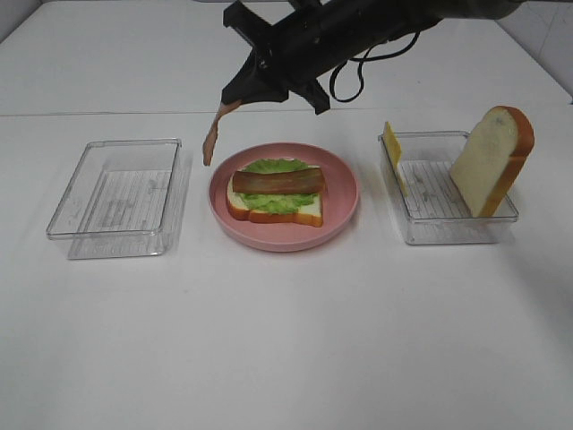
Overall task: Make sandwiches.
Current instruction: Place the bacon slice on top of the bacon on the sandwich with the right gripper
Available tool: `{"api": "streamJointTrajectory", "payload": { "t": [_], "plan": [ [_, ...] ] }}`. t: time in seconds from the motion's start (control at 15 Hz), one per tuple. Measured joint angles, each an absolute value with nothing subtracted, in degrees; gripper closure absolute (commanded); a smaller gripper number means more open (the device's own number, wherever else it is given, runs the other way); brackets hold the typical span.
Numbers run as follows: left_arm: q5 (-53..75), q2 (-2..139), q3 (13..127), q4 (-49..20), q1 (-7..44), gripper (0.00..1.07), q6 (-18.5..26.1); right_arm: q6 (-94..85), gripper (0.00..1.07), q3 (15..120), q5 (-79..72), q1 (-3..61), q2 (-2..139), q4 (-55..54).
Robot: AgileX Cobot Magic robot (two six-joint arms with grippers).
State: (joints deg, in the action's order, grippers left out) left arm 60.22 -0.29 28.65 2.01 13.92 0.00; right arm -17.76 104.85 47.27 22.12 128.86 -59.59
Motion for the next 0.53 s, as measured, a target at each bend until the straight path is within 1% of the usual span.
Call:
{"api": "streamJointTrajectory", "payload": {
  "t": [0.07, 0.13, 0.4, 0.53],
  "plan": [
    [60.22, -0.29, 28.65, 2.01, 13.92, 0.18, -0.29, -17.53, 1.07, 104.85, 47.21, 22.0, 129.83, -58.84],
    [60.22, -0.29, 28.65, 2.01, 13.92, 0.18, -0.29, -15.99, 1.07, 104.85, 47.21, 21.83, 130.29, -55.75],
    [60.22, -0.29, 28.65, 2.01, 13.92, 0.18, 0.0, -2.41, 1.07, 104.85, 50.02, 20.23, 130.52, -37.82],
    [60.22, -0.29, 28.65, 2.01, 13.92, 0.18, 0.0, 1.03, 1.07, 104.85, 52.31, 19.94, 130.52, -33.4]
  ]
}}
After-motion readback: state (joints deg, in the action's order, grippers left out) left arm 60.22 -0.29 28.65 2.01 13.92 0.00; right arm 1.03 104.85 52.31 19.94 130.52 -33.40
